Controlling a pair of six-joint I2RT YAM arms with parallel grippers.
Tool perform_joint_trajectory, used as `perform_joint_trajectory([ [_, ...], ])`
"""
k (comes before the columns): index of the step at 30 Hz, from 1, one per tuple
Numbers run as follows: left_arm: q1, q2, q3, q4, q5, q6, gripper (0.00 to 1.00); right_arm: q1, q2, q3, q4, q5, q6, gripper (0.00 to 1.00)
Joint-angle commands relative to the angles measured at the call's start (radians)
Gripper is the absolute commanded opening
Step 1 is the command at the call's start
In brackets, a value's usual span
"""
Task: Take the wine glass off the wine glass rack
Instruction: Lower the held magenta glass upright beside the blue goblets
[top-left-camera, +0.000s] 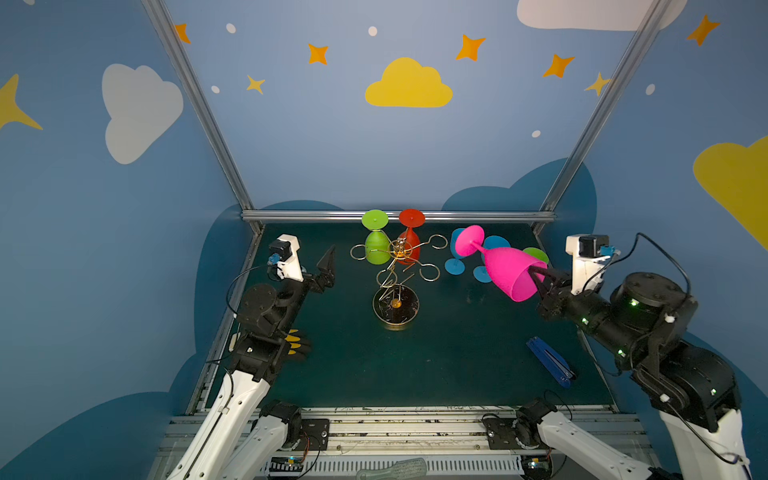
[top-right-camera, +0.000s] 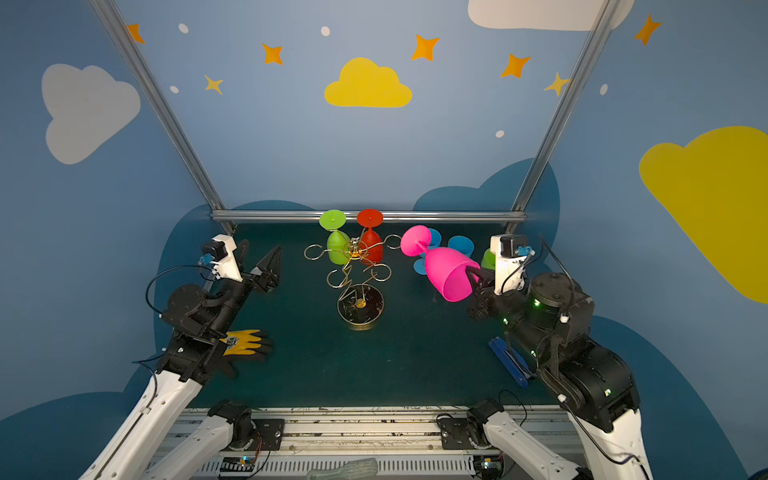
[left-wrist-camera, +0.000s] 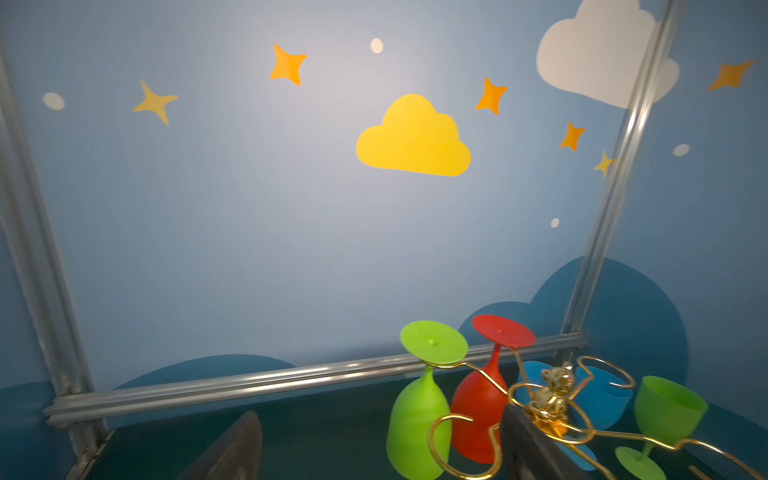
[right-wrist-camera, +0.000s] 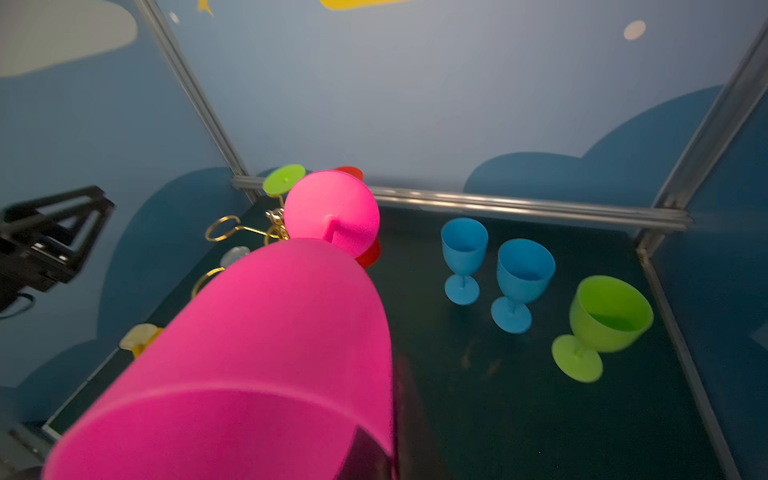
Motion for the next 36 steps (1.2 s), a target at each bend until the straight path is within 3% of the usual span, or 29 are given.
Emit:
perform_joint_trajectory([
  [1, 0.074, 0.005, -0.031, -0.002, 0.012, -0.026, 0.89, -0.014, 0.061, -0.026, -0.173, 0.072, -0.012, 0.00],
  [8, 0.208, -0.003, -0.192, 0.095, 0.083, -0.111, 0.89, -0.091, 0.194, -0.122, -0.121, -0.024, -0.027, 0.00],
  [14, 0.253, -0.025, -0.234, 0.106, 0.085, -0.103, 0.90, -0.162, 0.338, -0.238, 0.015, -0.095, -0.048, 0.00],
  [17, 0.268, -0.031, -0.244, 0.102, 0.080, -0.116, 0.90, -0.184, 0.423, -0.251, 0.061, -0.075, -0.064, 0.00],
  [26, 0.276, -0.046, -0.253, 0.094, 0.078, -0.115, 0.90, -0.213, 0.675, -0.151, 0.101, -0.065, -0.064, 0.00],
  [32, 0.279, -0.053, -0.254, 0.087, 0.074, -0.111, 0.90, -0.219, 0.878, 0.049, -0.061, -0.072, -0.069, 0.00],
  [36, 0.281, -0.059, -0.255, 0.083, 0.069, -0.110, 0.90, -0.218, 1.006, 0.172, -0.168, -0.055, -0.005, 0.00],
])
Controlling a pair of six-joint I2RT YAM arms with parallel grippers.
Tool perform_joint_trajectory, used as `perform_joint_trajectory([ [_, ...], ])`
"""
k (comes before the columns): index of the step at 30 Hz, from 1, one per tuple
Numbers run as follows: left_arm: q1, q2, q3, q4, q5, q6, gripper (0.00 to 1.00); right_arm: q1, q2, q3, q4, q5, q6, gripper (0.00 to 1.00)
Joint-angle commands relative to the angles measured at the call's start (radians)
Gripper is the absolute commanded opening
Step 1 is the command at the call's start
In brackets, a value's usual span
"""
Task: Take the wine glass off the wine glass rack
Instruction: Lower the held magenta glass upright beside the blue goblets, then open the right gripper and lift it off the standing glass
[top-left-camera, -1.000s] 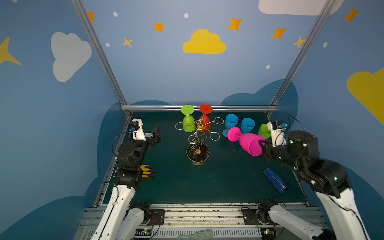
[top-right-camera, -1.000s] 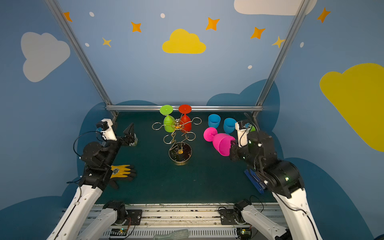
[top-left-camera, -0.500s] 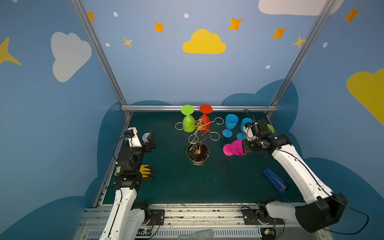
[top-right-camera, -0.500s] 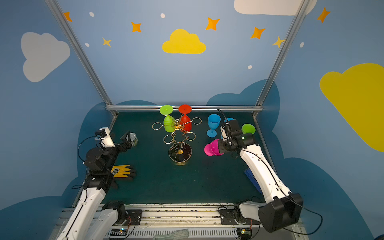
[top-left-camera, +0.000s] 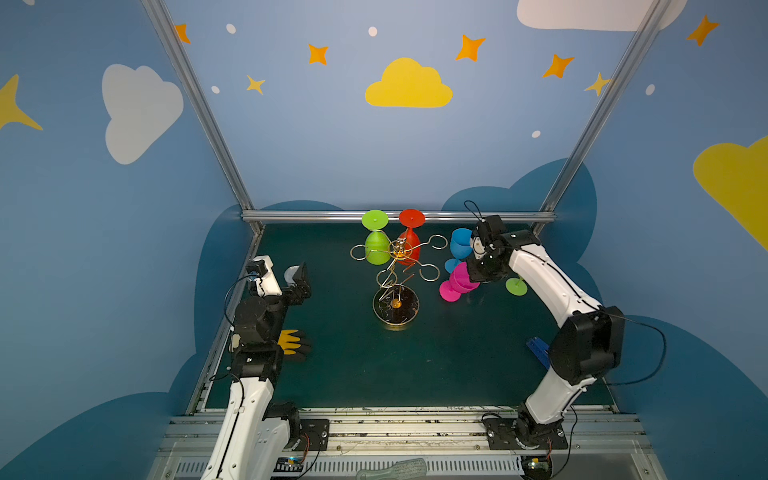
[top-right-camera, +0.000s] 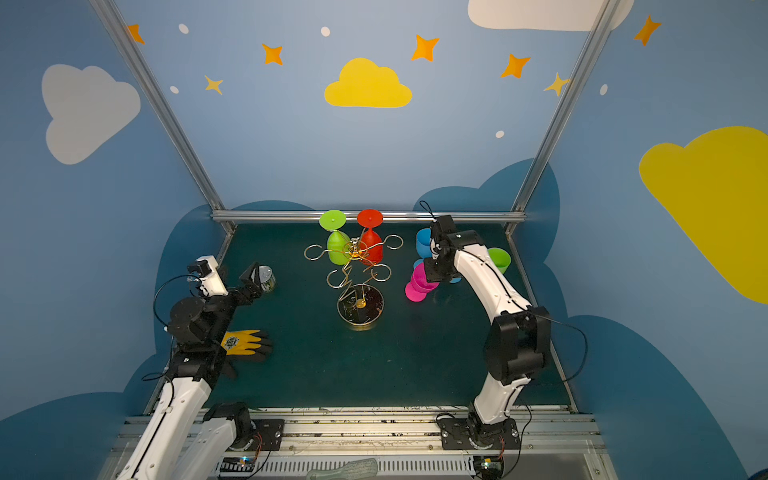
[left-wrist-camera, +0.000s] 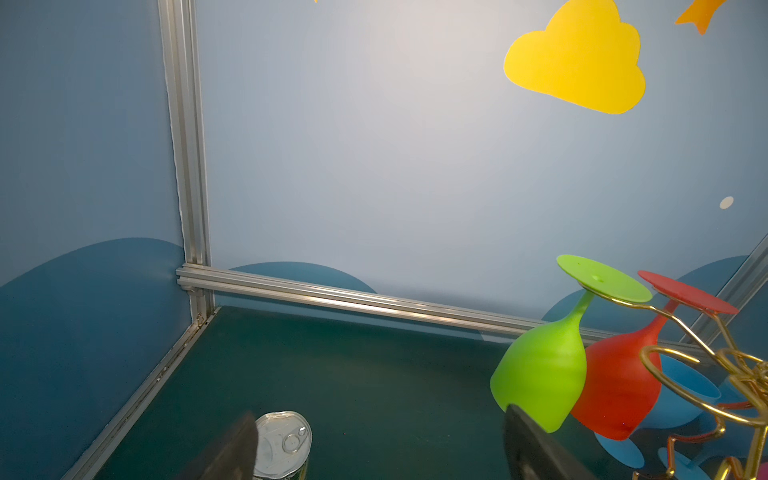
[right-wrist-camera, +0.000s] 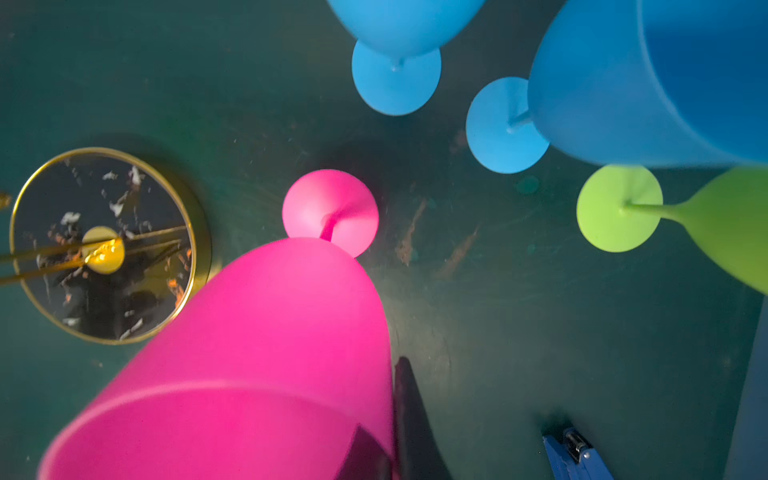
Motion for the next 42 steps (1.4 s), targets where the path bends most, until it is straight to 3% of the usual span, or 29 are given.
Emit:
perform_joint_trajectory([
  [1, 0.007, -0.013, -0.007, 0.009, -0.005, 0.002, 0.90, -0.005, 0.041, 0.031, -0.093, -0.013, 0.031, 0.00],
  [6, 0.009, -0.018, -0.008, 0.005, -0.011, 0.006, 0.91, -0.007, 0.043, 0.023, -0.052, -0.060, 0.041, 0.10],
  [10, 0.009, -0.018, -0.008, 0.005, -0.007, 0.002, 0.91, -0.007, 0.042, 0.045, -0.054, -0.088, 0.039, 0.26],
  [13, 0.010, -0.020, -0.008, 0.003, -0.010, 0.003, 0.91, -0.006, 0.037, 0.065, -0.059, -0.100, 0.037, 0.32],
  [19, 0.011, -0.024, -0.008, -0.001, -0.011, 0.006, 0.91, -0.009, 0.010, 0.093, -0.068, -0.133, 0.036, 0.33],
  [33, 0.013, -0.027, -0.008, -0.002, -0.011, 0.006, 0.91, -0.027, -0.138, 0.140, -0.092, -0.199, 0.023, 0.47],
  [36, 0.013, -0.029, -0.008, -0.001, -0.013, 0.006, 0.91, -0.031, -0.219, 0.104, -0.002, -0.291, 0.030, 0.47],
  [39, 0.014, -0.031, -0.008, -0.001, -0.013, 0.006, 0.91, -0.035, -0.349, -0.071, 0.294, -0.414, 0.092, 0.50],
  [42, 0.015, -0.035, -0.010, -0.004, -0.015, 0.010, 0.91, -0.050, -0.428, -0.164, 0.501, -0.478, 0.183, 0.62],
])
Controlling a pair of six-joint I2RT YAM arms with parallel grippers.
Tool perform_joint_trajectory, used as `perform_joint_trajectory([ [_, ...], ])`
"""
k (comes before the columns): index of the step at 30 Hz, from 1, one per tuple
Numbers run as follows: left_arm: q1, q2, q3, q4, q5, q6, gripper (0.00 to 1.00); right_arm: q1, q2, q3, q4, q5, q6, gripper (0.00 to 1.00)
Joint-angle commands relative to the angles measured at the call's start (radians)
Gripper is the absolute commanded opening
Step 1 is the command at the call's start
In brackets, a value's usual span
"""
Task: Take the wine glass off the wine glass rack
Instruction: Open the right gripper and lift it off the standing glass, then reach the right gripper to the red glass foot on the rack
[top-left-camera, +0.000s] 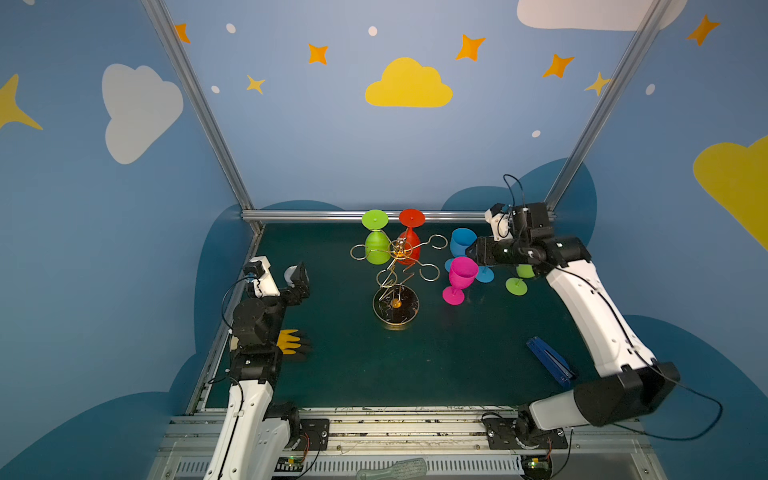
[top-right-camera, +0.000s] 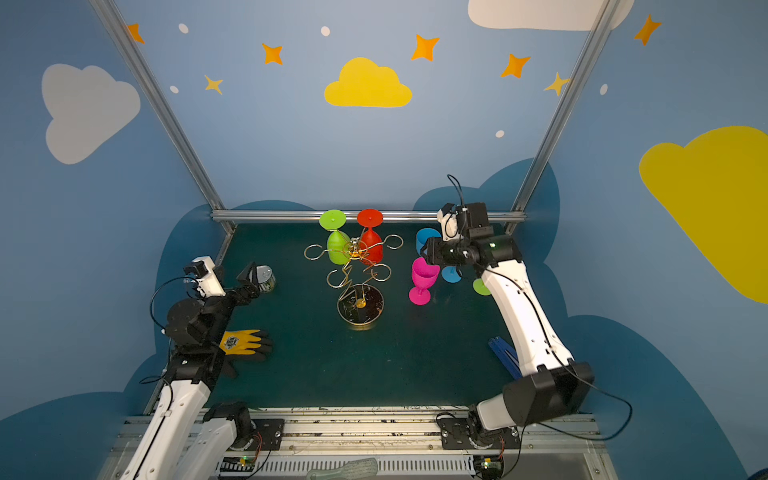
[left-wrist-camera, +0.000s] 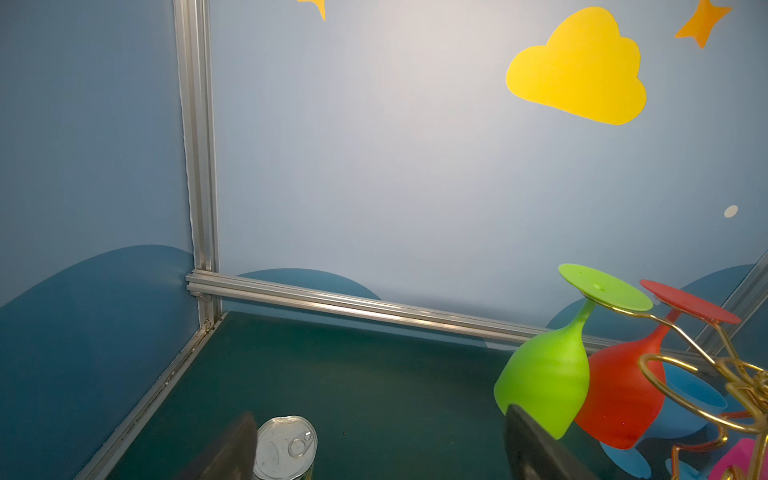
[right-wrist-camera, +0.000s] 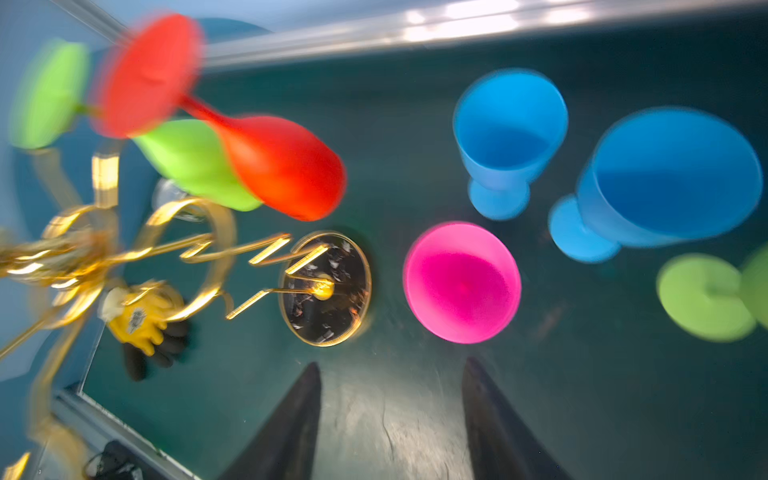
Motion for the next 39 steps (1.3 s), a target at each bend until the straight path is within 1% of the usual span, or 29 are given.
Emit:
perform_joint_trajectory([
  [1, 0.006, -0.013, -0.009, 0.001, -0.006, 0.009, 0.91, -0.017, -0.026, -0.040, 0.278, -0.134, 0.092, 0.63],
  [3, 0.005, -0.015, -0.009, 0.001, -0.007, 0.009, 0.91, -0.020, 0.019, 0.004, 0.283, -0.187, 0.103, 0.67],
  [4, 0.006, -0.013, -0.008, 0.002, -0.005, 0.008, 0.91, -0.020, 0.049, 0.029, 0.279, -0.214, 0.113, 0.71],
  [5, 0.006, -0.012, -0.008, 0.004, -0.003, 0.007, 0.91, -0.020, 0.071, 0.049, 0.282, -0.237, 0.119, 0.73],
  [7, 0.006, -0.011, -0.009, 0.002, -0.001, 0.005, 0.91, -0.019, 0.112, 0.079, 0.304, -0.260, 0.128, 0.75],
  [10, 0.005, -0.012, -0.008, 0.001, -0.004, 0.008, 0.91, -0.019, 0.167, 0.128, 0.319, -0.261, 0.119, 0.75],
  [13, 0.006, -0.011, -0.009, 0.001, -0.004, 0.009, 0.91, -0.018, 0.240, 0.211, 0.289, -0.283, 0.096, 0.74],
  [17, 0.007, -0.008, -0.008, 0.001, -0.002, 0.007, 0.91, -0.010, 0.336, 0.307, 0.274, -0.353, 0.065, 0.74],
  [21, 0.006, -0.003, -0.008, 0.000, -0.002, 0.008, 0.91, 0.005, 0.436, 0.421, 0.214, -0.403, 0.035, 0.74],
  [29, 0.007, -0.001, -0.008, -0.001, -0.003, 0.009, 0.91, 0.050, 0.598, 0.629, 0.083, -0.397, -0.016, 0.72],
  [37, 0.006, 0.000, -0.008, -0.001, 0.000, 0.007, 0.91, 0.082, 0.691, 0.749, 0.021, -0.390, -0.031, 0.71],
  [39, 0.005, -0.001, -0.009, -0.001, 0.000, 0.005, 0.92, 0.089, 0.709, 0.780, 0.003, -0.382, -0.037, 0.69],
])
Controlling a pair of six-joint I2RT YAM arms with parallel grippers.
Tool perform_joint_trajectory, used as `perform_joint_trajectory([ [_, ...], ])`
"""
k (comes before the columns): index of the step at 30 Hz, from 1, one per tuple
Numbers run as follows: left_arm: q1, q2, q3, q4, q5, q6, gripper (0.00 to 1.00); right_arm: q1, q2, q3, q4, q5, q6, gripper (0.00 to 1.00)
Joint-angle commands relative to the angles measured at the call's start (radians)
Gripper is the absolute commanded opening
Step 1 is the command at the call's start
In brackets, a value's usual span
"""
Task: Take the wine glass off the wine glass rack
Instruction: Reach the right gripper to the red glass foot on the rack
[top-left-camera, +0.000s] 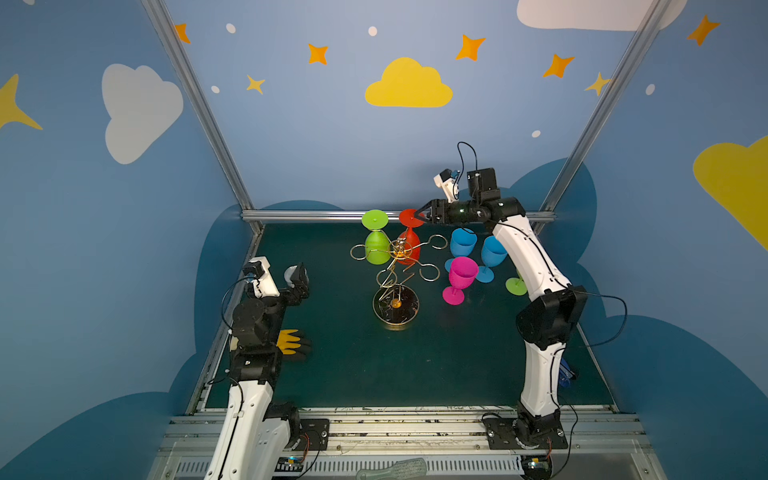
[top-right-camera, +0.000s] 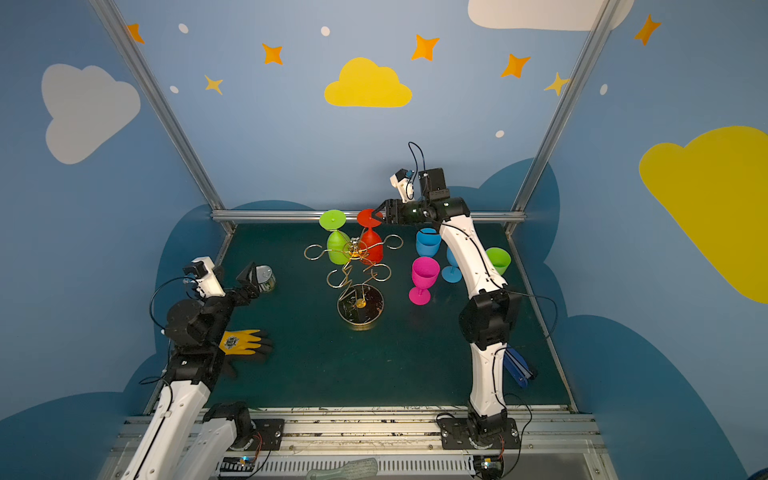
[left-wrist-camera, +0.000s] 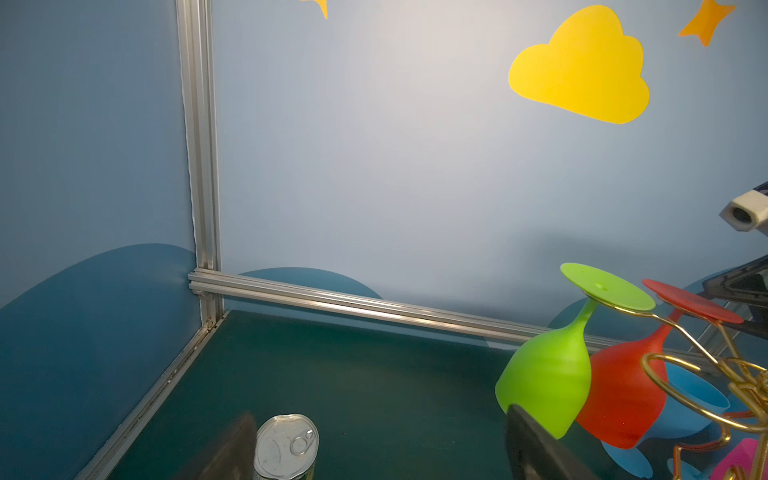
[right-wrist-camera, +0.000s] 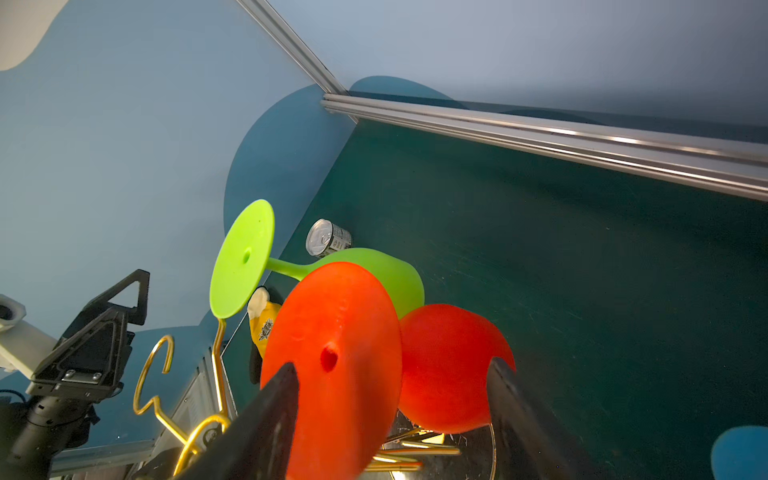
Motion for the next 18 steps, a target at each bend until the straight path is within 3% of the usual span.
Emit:
perform_joint_trajectory([
  [1, 0.004, -0.001, -0.007, 0.007, 0.000, 0.005, 0.91, 0.009, 0.023, 0.065, -0.056, 0.003, -0.023, 0.67],
  [18, 0.006, 0.000, -0.007, 0.006, 0.002, 0.004, 0.91, 0.014, 0.045, 0.080, -0.081, 0.043, -0.014, 0.44],
])
